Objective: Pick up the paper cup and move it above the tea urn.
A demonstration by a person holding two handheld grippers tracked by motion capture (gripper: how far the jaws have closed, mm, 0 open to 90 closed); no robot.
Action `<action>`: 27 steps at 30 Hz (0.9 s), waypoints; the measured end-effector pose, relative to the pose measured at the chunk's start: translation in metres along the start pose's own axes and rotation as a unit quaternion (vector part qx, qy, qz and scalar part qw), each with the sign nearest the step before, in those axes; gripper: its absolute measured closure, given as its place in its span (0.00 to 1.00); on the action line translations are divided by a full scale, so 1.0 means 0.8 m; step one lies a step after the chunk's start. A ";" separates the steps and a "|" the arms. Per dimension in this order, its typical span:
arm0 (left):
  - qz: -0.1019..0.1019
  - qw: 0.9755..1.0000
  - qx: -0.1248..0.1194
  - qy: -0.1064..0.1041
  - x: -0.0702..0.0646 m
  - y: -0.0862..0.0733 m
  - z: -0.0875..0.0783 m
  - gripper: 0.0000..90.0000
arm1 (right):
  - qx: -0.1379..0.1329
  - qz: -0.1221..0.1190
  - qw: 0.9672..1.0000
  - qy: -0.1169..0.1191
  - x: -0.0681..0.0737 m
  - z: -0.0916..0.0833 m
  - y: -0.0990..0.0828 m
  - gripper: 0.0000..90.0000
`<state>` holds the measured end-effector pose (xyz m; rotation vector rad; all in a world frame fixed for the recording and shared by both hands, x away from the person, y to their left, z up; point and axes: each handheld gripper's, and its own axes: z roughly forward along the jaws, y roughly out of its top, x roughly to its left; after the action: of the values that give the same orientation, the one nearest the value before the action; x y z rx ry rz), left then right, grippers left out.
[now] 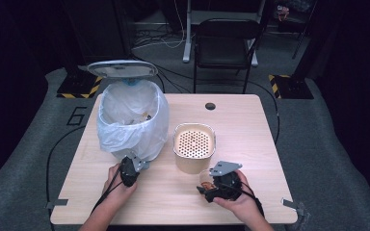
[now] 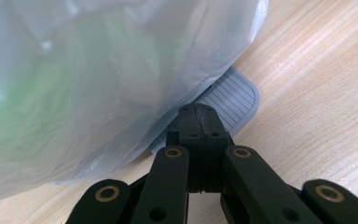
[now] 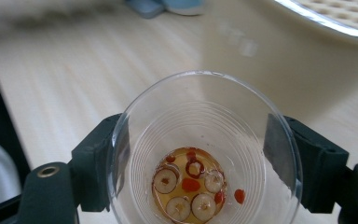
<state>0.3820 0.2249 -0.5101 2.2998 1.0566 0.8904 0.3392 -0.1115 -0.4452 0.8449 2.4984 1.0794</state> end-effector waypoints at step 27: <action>0.001 1.000 0.000 0.001 -0.001 0.000 0.000 1.00 | 0.004 0.136 0.979 -0.155 -0.145 -0.038 -0.056 0.25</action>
<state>0.3815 0.2241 -0.5106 2.3007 1.0536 0.8930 0.3982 -0.2251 -0.4534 1.2786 2.1749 0.9303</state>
